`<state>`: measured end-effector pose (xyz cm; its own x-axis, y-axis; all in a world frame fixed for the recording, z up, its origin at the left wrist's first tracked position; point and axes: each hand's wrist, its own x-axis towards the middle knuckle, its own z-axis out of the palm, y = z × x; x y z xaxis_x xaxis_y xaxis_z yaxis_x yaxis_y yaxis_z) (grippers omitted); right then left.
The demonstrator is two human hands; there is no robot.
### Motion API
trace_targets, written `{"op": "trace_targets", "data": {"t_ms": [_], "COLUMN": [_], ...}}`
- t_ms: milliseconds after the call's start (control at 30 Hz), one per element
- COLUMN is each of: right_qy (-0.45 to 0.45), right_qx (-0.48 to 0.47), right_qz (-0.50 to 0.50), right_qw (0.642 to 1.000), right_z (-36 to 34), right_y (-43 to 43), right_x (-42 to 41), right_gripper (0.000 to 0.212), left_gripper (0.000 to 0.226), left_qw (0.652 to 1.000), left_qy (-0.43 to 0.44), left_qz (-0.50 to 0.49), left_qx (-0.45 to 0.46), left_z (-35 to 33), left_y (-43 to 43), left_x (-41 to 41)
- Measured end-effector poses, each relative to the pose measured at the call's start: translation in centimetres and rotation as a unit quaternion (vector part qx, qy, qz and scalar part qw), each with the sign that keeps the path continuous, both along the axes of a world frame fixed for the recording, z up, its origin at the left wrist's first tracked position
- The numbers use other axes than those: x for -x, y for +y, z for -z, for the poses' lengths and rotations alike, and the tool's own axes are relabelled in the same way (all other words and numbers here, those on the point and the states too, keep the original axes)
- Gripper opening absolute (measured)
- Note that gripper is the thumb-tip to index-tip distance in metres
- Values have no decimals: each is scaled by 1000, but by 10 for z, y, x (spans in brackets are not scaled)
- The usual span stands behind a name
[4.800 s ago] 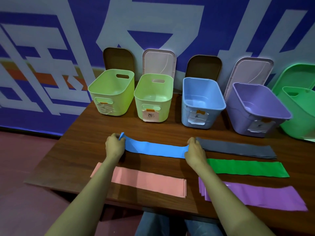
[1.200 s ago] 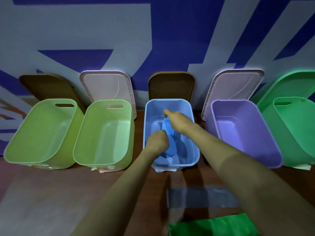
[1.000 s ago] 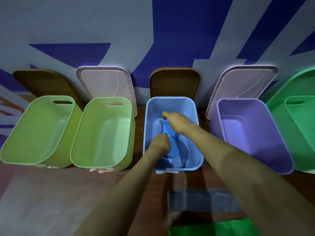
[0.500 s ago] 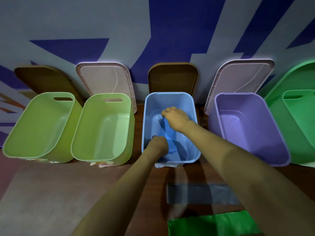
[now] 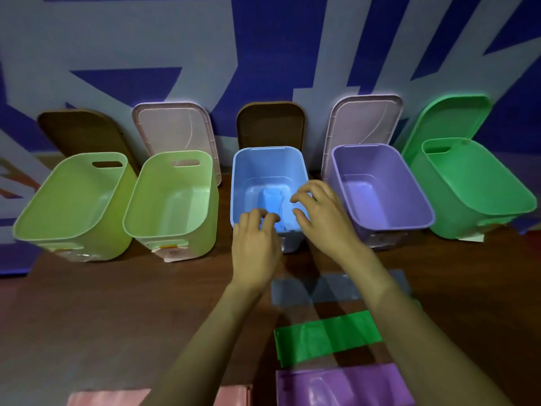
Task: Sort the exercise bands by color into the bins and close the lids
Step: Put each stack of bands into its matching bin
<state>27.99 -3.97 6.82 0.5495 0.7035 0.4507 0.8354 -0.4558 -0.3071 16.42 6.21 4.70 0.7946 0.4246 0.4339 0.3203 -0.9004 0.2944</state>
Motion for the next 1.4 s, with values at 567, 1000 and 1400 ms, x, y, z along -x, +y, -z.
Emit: {"op": "trace_targets", "data": {"t_ms": [567, 1000, 1400], "right_qy": [127, 228, 197], "right_qx": [104, 145, 97], "right_qz": [101, 217, 169], "right_qw": [981, 938, 961], "right_z": [93, 126, 118], "right_y": [-158, -182, -170], "right_x": [103, 116, 131], "right_gripper": [24, 31, 28], "left_gripper": [48, 46, 48], "left_qw": [948, 913, 881], "left_qy": [237, 253, 159], "left_qz": [-44, -160, -127], "left_qx": [207, 278, 426], "left_z": [91, 103, 84], "left_y": [-92, -104, -101], "left_x": [108, 109, 102]}}
